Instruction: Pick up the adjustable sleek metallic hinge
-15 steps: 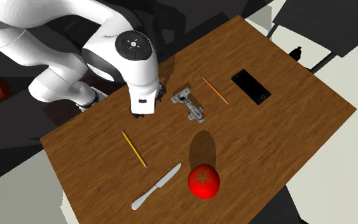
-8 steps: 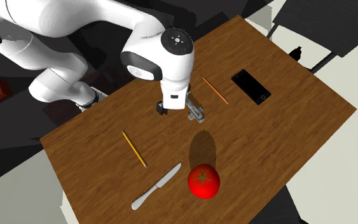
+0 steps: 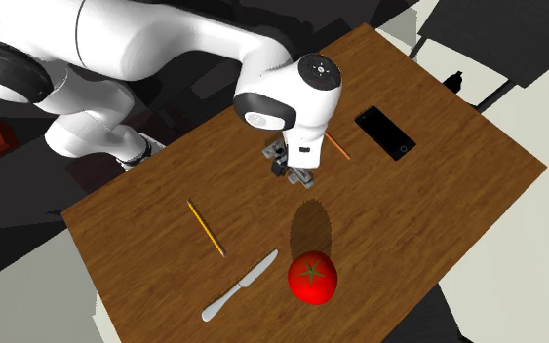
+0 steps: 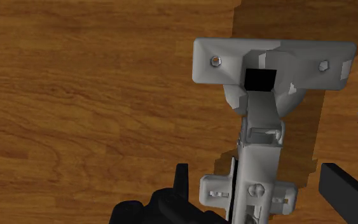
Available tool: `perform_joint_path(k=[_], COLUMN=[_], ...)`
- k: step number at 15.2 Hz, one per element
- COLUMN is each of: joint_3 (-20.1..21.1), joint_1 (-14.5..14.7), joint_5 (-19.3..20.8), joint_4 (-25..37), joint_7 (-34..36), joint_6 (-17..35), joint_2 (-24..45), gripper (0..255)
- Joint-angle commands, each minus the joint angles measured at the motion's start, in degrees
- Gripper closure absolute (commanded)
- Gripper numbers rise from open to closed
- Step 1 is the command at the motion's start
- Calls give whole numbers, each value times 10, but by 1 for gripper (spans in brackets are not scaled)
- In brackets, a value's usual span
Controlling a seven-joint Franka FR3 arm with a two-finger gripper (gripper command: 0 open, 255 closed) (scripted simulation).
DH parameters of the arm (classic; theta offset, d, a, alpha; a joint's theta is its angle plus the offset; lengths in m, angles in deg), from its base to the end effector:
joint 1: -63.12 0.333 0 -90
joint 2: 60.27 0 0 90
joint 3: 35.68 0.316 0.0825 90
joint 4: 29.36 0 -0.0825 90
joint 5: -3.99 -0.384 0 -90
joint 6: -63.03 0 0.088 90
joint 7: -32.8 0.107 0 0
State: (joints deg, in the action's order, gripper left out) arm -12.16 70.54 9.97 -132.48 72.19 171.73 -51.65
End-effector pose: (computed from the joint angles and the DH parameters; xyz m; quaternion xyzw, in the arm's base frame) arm 0.5212 0.2915 0.4630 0.9980 -0.0574 -0.0052 0.0271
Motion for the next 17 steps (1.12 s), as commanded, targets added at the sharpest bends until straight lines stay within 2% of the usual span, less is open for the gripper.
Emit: perform_joint_path(k=[1, 6, 7, 17], joint_3=[1, 0, 0, 0], joint_1=[2, 2, 2, 2], joint_5=[3, 7, 7, 6], joint_4=[-8, -27, -27, -22], joint_7=[5, 8, 8, 7], joint_6=[13, 38, 37, 31], joint_2=[5, 12, 12, 10], gripper=[0, 0, 255, 255])
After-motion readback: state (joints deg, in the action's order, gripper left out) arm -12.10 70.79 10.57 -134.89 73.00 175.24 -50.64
